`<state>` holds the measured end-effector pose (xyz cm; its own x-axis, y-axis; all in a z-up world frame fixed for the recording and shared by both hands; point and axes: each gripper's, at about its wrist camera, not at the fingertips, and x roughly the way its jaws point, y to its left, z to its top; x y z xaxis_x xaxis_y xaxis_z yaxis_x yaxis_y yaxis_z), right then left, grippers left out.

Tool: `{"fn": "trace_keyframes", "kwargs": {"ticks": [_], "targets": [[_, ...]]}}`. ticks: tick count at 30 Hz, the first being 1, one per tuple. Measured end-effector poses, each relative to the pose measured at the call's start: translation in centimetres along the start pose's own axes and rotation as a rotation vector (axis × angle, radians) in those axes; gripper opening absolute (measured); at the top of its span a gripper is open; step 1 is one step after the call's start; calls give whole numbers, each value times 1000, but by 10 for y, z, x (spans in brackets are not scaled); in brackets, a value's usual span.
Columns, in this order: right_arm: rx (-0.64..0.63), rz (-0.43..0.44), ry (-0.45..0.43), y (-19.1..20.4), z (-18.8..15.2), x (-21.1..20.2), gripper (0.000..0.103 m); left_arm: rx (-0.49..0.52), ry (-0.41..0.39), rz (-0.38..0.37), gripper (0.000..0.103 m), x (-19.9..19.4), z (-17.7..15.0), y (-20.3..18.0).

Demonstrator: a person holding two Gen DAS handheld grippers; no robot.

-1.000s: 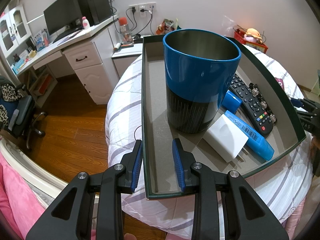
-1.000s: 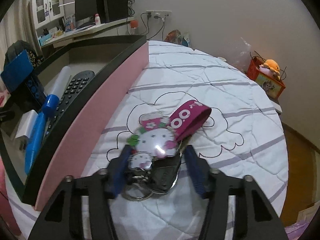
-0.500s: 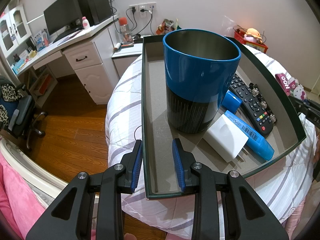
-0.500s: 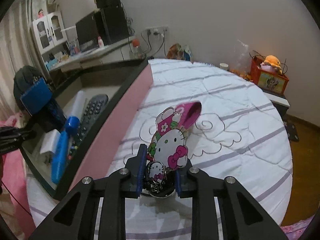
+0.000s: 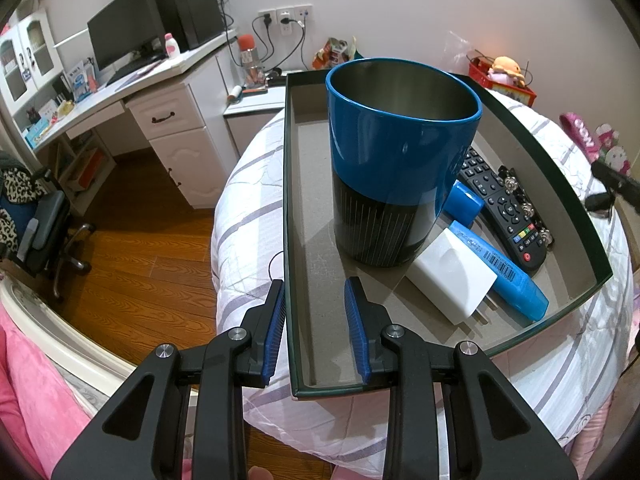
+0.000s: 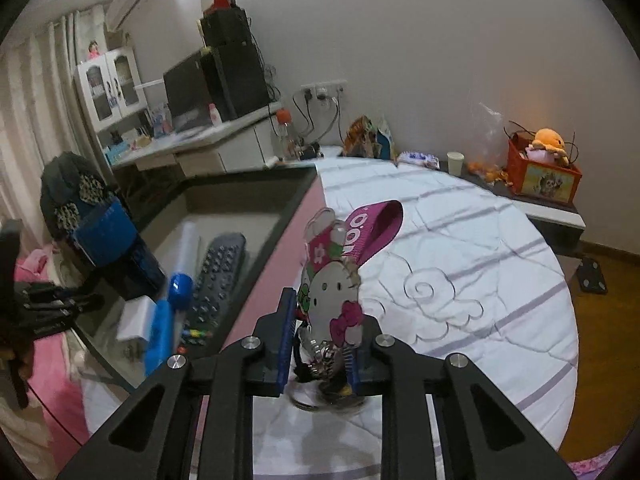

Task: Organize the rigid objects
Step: 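Lift the Hello Kitty keychain with the right tool and carry it over the tray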

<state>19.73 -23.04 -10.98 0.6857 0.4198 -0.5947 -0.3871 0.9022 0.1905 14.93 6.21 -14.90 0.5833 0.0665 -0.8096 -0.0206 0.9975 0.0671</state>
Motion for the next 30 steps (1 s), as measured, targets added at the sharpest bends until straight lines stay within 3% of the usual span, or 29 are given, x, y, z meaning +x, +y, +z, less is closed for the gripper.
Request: {"fn": "trace_keyframes", "kwargs": {"ticks": [14,22,30], "targets": [[-37,36,-98,18,41,-27,21,2,1,1,29,0,0,0],[-122,71,-140,48,77,-36,21,1,0,0,29,0,0,0],[-209,150,-66,86,102,-3,21,4,-1,-4,29,-1,3,-3]]}}
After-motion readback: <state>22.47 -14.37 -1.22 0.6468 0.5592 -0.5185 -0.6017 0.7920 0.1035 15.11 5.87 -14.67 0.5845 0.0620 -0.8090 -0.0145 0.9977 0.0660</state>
